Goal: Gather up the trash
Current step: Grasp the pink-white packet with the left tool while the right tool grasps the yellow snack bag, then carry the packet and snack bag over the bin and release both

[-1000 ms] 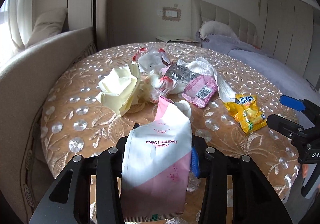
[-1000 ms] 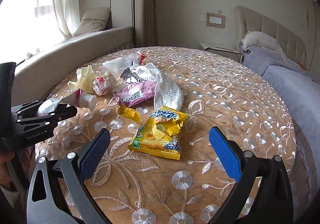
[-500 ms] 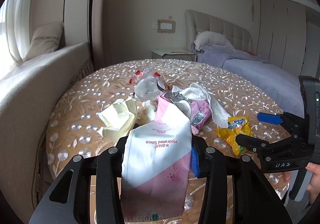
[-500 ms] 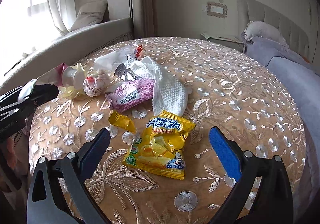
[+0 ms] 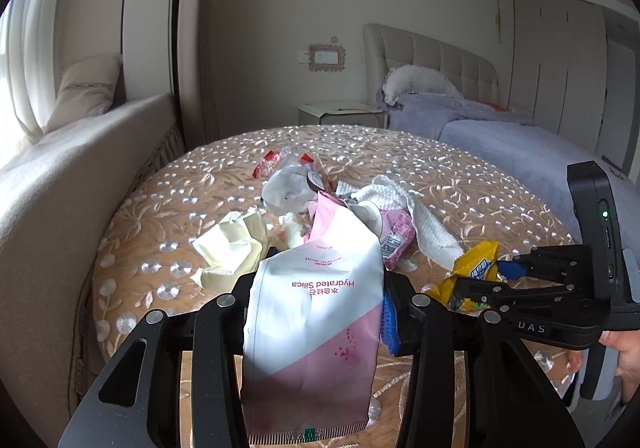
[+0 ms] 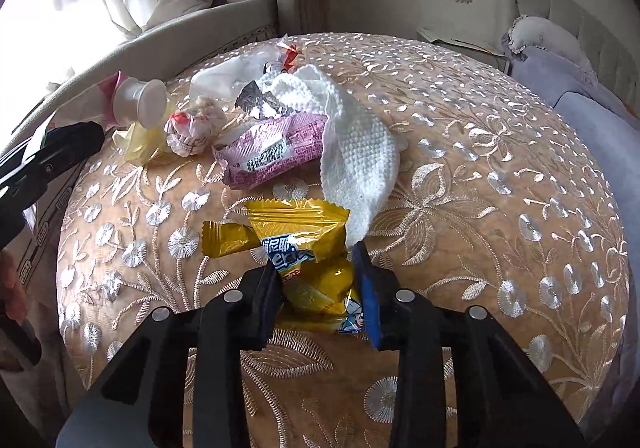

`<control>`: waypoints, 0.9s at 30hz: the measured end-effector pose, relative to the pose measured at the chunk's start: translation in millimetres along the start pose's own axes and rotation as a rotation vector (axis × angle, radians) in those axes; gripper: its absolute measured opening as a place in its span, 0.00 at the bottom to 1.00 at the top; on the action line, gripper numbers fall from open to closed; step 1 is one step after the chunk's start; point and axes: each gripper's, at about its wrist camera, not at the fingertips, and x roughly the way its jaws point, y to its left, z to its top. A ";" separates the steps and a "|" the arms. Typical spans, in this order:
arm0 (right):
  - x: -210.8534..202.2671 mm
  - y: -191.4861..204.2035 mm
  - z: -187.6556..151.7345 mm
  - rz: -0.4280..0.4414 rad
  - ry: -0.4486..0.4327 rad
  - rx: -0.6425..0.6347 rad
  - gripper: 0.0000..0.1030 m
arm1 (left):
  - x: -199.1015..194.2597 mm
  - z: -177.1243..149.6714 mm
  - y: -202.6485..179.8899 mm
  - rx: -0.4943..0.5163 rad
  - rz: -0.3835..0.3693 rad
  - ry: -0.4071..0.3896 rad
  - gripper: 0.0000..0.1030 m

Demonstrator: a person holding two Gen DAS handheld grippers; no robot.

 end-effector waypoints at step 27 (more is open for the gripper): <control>-194.6 -101.1 -87.6 -0.369 -0.315 0.165 0.27 | -8.8 3.7 -202.3 0.256 -0.426 -0.014 0.42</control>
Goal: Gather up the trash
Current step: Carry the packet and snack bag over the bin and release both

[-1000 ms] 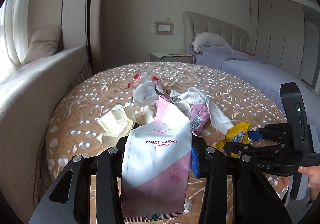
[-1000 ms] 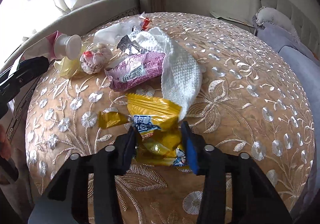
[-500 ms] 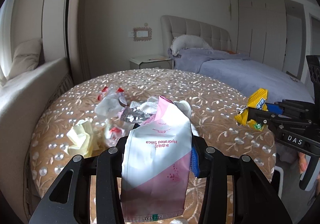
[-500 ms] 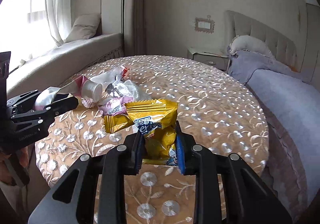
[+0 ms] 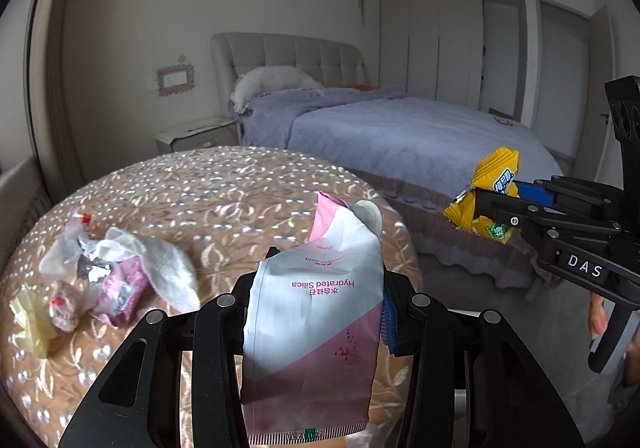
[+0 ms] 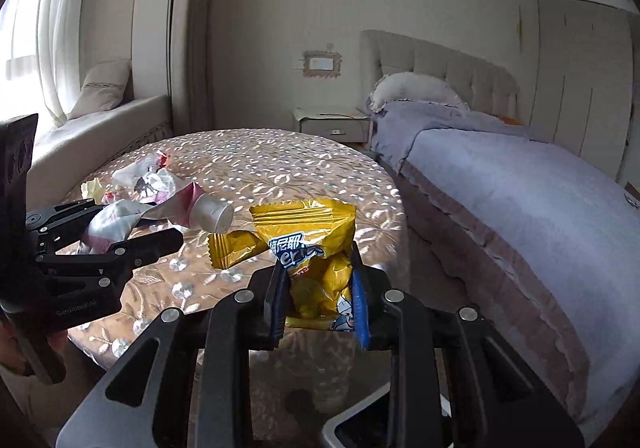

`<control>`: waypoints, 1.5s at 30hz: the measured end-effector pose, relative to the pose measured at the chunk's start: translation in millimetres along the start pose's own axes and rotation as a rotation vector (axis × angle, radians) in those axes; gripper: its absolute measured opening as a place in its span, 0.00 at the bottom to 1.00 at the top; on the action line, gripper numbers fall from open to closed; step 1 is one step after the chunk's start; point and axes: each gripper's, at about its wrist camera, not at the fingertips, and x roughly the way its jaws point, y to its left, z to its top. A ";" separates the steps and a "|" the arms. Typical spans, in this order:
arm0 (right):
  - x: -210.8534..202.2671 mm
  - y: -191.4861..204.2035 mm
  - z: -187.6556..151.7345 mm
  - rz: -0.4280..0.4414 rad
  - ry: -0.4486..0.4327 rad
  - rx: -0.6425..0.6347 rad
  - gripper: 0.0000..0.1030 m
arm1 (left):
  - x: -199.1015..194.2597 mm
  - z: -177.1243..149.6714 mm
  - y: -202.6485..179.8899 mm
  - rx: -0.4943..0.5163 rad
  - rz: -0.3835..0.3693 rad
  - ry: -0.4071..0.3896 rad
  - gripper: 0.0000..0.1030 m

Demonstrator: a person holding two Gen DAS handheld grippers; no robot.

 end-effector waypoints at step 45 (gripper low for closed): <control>33.0 -148.2 -134.0 -0.123 0.218 0.359 0.28 | 166.9 -63.1 -202.1 0.319 -0.317 0.360 0.95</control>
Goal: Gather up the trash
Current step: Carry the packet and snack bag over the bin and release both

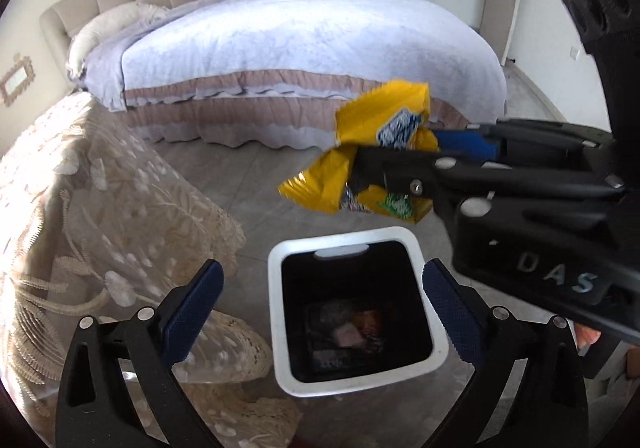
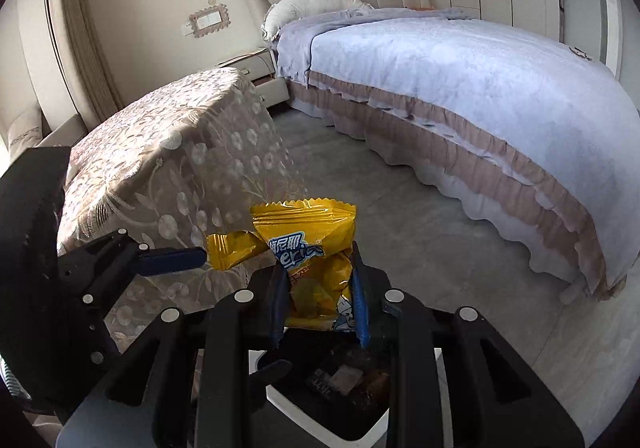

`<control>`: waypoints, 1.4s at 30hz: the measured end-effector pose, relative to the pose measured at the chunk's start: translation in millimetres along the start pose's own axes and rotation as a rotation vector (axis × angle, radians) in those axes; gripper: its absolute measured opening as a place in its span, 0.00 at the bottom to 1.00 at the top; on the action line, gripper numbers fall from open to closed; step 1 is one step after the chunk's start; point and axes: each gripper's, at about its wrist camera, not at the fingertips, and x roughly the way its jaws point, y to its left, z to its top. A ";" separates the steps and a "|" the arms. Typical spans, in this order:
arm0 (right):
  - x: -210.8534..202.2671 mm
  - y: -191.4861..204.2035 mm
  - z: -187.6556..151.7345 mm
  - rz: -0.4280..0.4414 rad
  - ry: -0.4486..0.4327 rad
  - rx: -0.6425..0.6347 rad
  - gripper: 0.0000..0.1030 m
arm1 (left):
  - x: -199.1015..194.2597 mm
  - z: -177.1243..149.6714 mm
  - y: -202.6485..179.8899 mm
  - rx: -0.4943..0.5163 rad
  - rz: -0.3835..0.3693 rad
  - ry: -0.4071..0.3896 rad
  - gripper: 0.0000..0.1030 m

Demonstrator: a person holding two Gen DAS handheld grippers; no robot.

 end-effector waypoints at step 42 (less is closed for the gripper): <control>-19.2 38.8 24.1 0.010 -0.043 -0.075 0.96 | -69.0 -1.4 22.6 -0.020 0.030 -0.137 0.95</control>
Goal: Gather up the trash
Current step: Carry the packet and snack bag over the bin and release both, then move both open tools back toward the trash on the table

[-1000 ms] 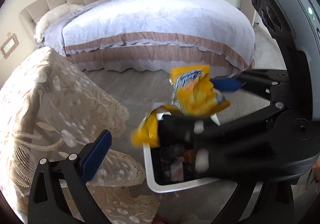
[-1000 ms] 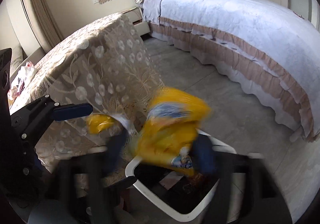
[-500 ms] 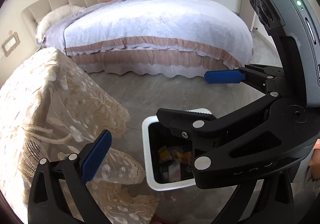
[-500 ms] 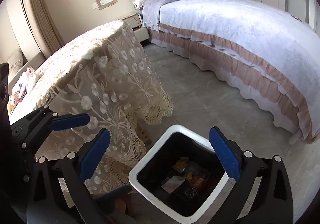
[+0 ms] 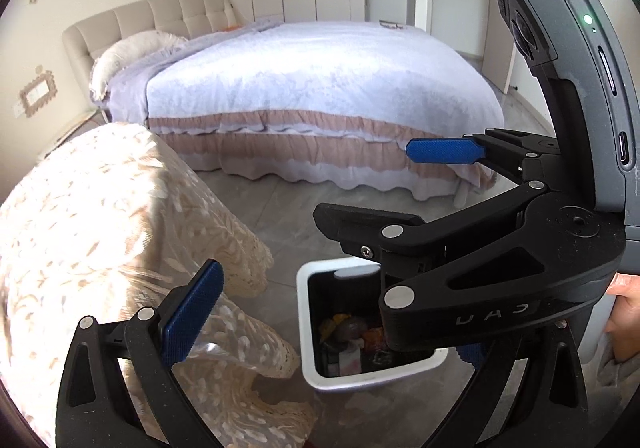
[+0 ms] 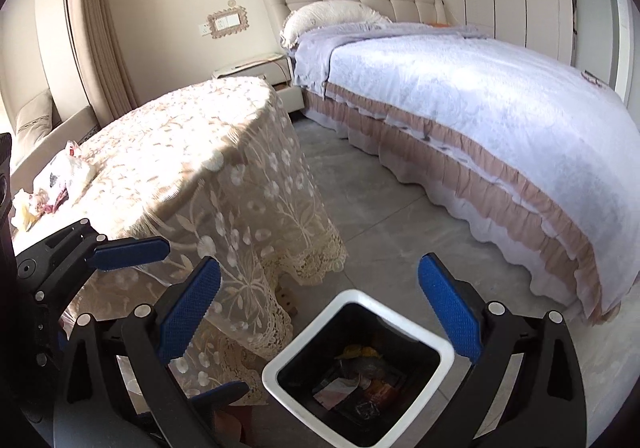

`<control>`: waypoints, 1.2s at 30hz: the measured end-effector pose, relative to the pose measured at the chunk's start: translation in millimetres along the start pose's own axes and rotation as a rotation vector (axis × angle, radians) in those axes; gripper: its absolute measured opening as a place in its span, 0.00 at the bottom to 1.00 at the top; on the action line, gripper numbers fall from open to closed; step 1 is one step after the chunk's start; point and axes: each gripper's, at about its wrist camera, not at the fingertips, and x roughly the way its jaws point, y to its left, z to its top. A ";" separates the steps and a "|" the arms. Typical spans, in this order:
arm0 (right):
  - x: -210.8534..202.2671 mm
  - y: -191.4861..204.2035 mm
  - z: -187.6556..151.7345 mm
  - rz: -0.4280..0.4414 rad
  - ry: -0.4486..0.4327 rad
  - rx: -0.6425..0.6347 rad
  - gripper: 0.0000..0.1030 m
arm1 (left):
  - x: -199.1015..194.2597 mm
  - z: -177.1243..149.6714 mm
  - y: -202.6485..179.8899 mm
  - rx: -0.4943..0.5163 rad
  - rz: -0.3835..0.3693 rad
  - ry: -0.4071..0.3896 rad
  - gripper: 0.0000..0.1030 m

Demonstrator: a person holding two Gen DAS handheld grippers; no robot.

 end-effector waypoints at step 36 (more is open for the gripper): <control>-29.0 208.4 74.3 0.220 -0.223 -0.354 0.96 | -173.8 -52.9 153.6 -0.361 0.443 -0.216 0.95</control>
